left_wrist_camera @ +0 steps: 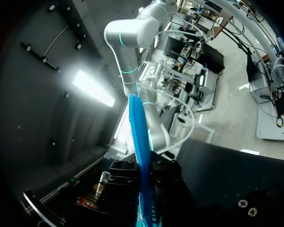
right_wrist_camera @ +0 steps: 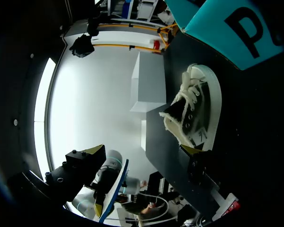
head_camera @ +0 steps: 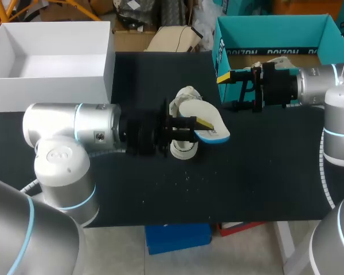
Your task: Take the shoe out of the shoebox, open the shoe tongue, remove and reinsert the insole, then place the shoe into the shoebox
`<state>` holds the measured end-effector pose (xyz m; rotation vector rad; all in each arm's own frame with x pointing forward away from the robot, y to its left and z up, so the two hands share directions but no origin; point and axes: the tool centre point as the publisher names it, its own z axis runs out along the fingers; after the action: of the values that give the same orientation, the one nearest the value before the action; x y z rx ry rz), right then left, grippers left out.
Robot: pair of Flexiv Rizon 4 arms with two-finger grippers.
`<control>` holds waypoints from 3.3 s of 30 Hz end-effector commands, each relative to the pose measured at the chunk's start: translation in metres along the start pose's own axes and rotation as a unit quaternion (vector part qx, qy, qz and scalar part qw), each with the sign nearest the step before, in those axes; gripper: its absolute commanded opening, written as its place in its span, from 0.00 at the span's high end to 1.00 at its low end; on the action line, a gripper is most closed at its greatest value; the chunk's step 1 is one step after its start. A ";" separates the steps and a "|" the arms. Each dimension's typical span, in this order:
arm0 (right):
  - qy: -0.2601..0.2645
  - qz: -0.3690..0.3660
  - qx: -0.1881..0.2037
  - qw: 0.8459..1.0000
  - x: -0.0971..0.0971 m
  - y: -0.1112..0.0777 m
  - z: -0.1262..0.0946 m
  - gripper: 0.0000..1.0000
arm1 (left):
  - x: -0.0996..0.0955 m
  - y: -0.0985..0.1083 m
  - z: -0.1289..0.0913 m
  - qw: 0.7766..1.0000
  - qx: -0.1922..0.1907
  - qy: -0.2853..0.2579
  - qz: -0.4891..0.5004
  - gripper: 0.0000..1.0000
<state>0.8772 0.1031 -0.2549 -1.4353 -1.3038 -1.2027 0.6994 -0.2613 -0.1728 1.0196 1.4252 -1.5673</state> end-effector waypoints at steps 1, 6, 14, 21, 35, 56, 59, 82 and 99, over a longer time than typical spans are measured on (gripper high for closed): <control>0.000 0.000 -0.002 1.000 0.000 -0.001 0.001 0.00 | 0.003 -0.005 0.000 1.000 -0.006 -0.008 0.001 1.00; 0.000 0.000 -0.002 1.000 0.000 -0.001 0.001 0.00 | 0.003 -0.005 0.000 1.000 -0.006 -0.008 0.001 1.00; 0.000 0.000 -0.002 1.000 0.000 -0.001 0.001 0.00 | 0.036 0.013 0.008 0.988 0.030 -0.011 0.150 1.00; 0.000 0.000 -0.002 1.000 0.000 -0.001 0.001 0.00 | 0.049 0.030 -0.001 0.976 0.057 0.006 0.211 1.00; 0.000 0.000 -0.002 1.000 0.000 -0.001 0.001 0.00 | 0.067 0.089 -0.024 0.959 0.042 0.066 0.274 1.00; 0.000 0.000 -0.002 1.000 0.000 -0.001 0.001 0.00 | 0.061 0.144 -0.028 0.953 0.064 0.084 0.283 1.00; 0.000 0.000 -0.002 1.000 0.000 -0.001 0.001 0.00 | 0.057 0.144 -0.027 0.953 0.067 0.083 0.284 1.00; 0.044 -0.044 0.076 0.995 0.011 -0.002 0.034 0.00 | 0.055 0.141 -0.026 0.953 0.074 0.082 0.284 1.00; 0.053 -0.044 0.089 0.994 0.007 -0.016 0.052 0.15 | 0.055 0.141 -0.026 0.953 0.074 0.082 0.284 1.00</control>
<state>0.8637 0.1529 -0.2570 -1.1844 -1.3749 -1.1748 0.8101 -0.2465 -0.2776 1.5181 0.9964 -1.1959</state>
